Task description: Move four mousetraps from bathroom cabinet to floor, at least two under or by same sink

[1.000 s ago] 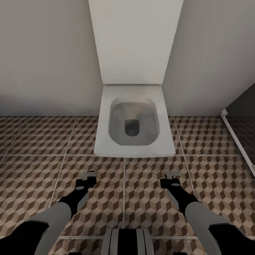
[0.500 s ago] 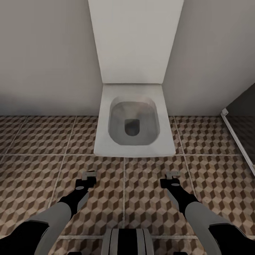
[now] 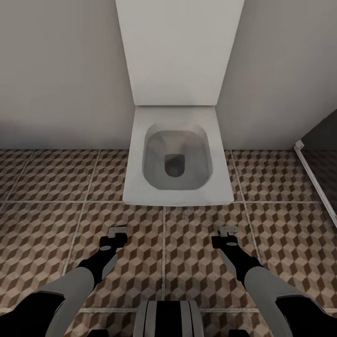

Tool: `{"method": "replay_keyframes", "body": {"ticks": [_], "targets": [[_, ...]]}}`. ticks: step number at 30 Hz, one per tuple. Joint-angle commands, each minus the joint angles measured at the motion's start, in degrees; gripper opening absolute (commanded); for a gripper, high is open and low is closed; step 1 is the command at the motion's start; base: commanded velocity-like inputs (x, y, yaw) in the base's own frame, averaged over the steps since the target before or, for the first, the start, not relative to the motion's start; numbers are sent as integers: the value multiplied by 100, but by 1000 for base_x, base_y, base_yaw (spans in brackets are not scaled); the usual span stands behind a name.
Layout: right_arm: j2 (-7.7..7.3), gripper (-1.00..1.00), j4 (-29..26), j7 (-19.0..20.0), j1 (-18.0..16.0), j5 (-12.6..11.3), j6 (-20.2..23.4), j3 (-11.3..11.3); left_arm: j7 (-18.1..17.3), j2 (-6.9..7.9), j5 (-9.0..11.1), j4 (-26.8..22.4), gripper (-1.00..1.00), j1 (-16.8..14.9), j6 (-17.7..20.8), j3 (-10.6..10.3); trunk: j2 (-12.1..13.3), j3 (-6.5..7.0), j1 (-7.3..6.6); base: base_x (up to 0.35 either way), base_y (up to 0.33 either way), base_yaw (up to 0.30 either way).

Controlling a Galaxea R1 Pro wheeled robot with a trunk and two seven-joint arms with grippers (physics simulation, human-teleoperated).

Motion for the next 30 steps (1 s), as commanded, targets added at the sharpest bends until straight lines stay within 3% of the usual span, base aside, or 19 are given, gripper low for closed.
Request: {"method": "replay_keyframes", "body": {"ticks": [1, 30], "targets": [[-3, -100, -11, -15, 0, -13, 23, 44, 42, 1, 48, 2, -100, -3, -20, -54, -1, -3, -1, 0, 0, 0], [3, -100, -11, 26, 0, 11, 29, 48, 42, 1, 12, -22, -100, -3, -20, -58, -1, -3, -1, 0, 0, 0]]}}
